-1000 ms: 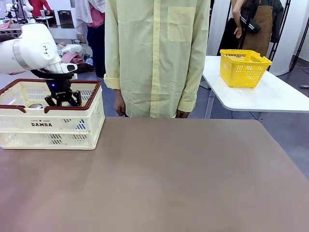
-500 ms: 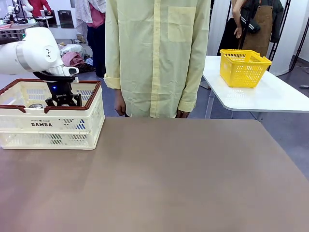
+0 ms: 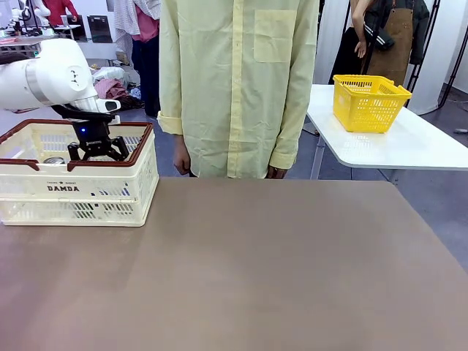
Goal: Place the drinks into the Shopping basket.
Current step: Pick up one drink and place it into the Shopping basket.
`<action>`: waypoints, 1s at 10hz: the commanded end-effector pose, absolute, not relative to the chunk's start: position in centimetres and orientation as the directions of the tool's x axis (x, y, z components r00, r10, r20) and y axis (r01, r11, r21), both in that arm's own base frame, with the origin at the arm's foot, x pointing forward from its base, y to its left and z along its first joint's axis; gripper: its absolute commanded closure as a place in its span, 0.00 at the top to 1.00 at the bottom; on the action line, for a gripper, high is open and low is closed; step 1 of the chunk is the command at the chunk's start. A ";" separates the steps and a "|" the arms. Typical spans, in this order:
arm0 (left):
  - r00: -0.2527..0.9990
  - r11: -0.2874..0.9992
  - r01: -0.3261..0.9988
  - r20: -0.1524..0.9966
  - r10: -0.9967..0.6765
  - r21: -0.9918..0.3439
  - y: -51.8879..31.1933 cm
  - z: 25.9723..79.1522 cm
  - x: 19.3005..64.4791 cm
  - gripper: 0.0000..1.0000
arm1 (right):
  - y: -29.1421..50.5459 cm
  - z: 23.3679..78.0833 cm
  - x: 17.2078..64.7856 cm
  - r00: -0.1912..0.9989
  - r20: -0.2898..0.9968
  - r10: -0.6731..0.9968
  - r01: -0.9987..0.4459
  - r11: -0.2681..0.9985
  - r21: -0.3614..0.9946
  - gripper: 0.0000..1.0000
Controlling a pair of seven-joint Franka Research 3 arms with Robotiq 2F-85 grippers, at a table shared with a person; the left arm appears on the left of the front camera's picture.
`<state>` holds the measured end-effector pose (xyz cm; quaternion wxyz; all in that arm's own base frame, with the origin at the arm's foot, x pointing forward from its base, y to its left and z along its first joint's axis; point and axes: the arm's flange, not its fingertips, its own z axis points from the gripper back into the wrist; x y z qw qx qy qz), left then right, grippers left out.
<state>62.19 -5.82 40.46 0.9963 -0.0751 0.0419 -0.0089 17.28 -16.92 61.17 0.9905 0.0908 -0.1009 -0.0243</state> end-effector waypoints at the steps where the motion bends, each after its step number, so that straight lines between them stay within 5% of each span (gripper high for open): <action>1: 0.997 0.990 0.004 -0.082 -0.016 -0.141 -5.7 41.0 62.4 1.00 | -16.8 61.2 17.4 0.978 0.198 -0.064 0.028 0.983 0.181 1.00; 6: 0.992 0.968 0.119 0.056 -0.110 -0.220 -6.1 52.2 57.8 1.00 | -16.8 61.2 17.4 0.978 0.198 -0.064 0.028 0.983 0.181 1.00; 10: 0.943 0.878 0.325 0.054 -0.327 -0.353 -7.1 64.3 45.1 1.00 | -16.8 61.2 17.4 0.978 0.198 -0.064 0.028 0.983 0.181 1.00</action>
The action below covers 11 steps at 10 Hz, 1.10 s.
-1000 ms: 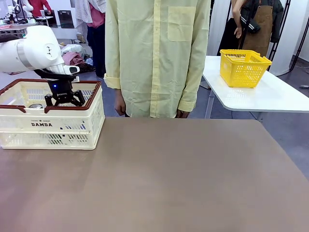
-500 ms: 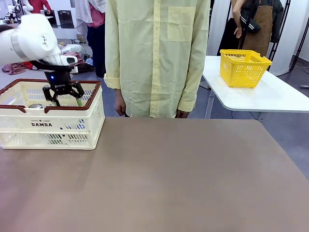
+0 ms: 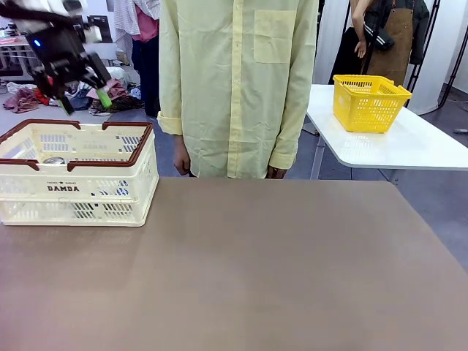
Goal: Place the drinks into the Shopping basket.
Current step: Pick up one drink and place it into the Shopping basket.
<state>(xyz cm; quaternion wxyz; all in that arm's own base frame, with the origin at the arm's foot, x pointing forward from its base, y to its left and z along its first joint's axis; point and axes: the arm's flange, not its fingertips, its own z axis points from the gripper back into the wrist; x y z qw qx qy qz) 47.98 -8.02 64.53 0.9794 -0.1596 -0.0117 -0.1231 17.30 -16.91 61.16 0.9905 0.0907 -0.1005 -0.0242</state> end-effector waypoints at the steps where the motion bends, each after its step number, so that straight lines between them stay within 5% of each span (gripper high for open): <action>1: 0.884 0.799 0.446 0.056 -0.464 -0.403 -7.1 65.5 40.9 1.00 | -16.8 61.2 17.4 0.978 0.198 -0.064 0.028 0.983 0.181 1.00; 4: 0.930 0.649 0.368 0.274 -0.246 -0.666 -2.7 67.0 34.0 1.00 | -16.8 61.2 17.4 0.978 0.198 -0.064 0.028 0.983 0.181 1.00; 6: 0.947 0.340 0.265 0.309 0.081 -0.902 3.7 63.9 31.9 1.00 | -16.8 61.2 17.4 0.978 0.198 -0.064 0.028 0.983 0.181 1.00; 10: 0.931 -0.097 0.335 0.314 0.187 -0.937 14.3 55.2 30.2 1.00 | -16.8 61.2 17.4 0.978 0.198 -0.064 0.028 0.983 0.181 1.00; 11: 0.933 -0.107 0.331 0.308 0.184 -0.938 16.1 54.0 31.3 1.00 | -16.8 61.2 17.4 0.978 0.198 -0.064 0.028 0.983 0.181 1.00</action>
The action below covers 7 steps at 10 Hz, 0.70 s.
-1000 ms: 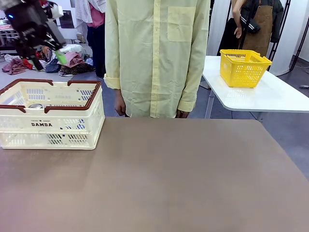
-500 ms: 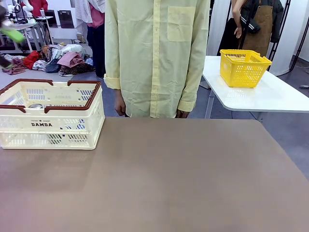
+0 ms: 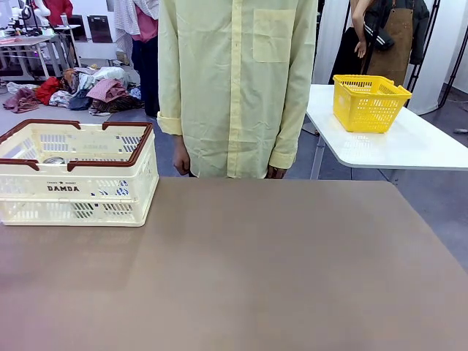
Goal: Place the drinks into the Shopping basket.
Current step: Pick up one drink and place it into the Shopping basket.
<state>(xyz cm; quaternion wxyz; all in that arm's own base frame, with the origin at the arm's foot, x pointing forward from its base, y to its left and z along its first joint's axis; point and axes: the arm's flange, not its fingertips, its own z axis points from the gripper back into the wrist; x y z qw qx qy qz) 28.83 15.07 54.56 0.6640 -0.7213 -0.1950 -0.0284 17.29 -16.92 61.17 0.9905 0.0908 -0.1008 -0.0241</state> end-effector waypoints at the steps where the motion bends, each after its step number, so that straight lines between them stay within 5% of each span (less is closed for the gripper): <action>1: 0.954 -0.057 0.276 0.266 0.138 -0.959 16.5 53.2 32.5 1.00 | -16.8 61.2 17.4 0.978 0.198 -0.064 0.028 0.983 0.181 1.00; 2: 0.922 -0.042 0.319 0.300 0.244 -0.947 15.1 54.6 28.8 1.00 | -16.8 61.2 17.4 0.978 0.198 -0.064 0.028 0.983 0.181 1.00; 7: 0.922 -0.042 0.319 0.300 0.244 -0.947 15.1 54.6 28.8 1.00 | -16.8 61.2 17.4 0.978 0.198 -0.064 0.028 0.983 0.181 1.00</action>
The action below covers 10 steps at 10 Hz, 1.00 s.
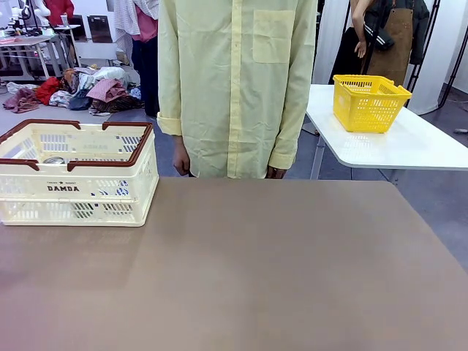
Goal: Place the drinks into the Shopping basket.
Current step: Pick up one drink and place it into the Shopping basket.
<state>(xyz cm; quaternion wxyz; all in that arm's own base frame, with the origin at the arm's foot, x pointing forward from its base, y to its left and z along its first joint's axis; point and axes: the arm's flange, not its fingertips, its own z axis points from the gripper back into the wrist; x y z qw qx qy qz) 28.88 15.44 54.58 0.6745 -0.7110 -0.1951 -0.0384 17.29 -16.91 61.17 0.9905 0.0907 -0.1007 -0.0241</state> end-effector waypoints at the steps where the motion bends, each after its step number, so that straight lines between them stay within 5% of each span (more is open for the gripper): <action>1: 0.922 -0.042 0.319 0.300 0.244 -0.947 15.1 54.6 28.8 1.00 | -16.8 61.2 17.4 0.978 0.198 -0.064 0.028 0.983 0.181 1.00; 10: 0.922 -0.042 0.319 0.300 0.244 -0.947 15.1 54.6 28.8 1.00 | -16.8 61.2 17.4 0.978 0.198 -0.064 0.028 0.983 0.181 1.00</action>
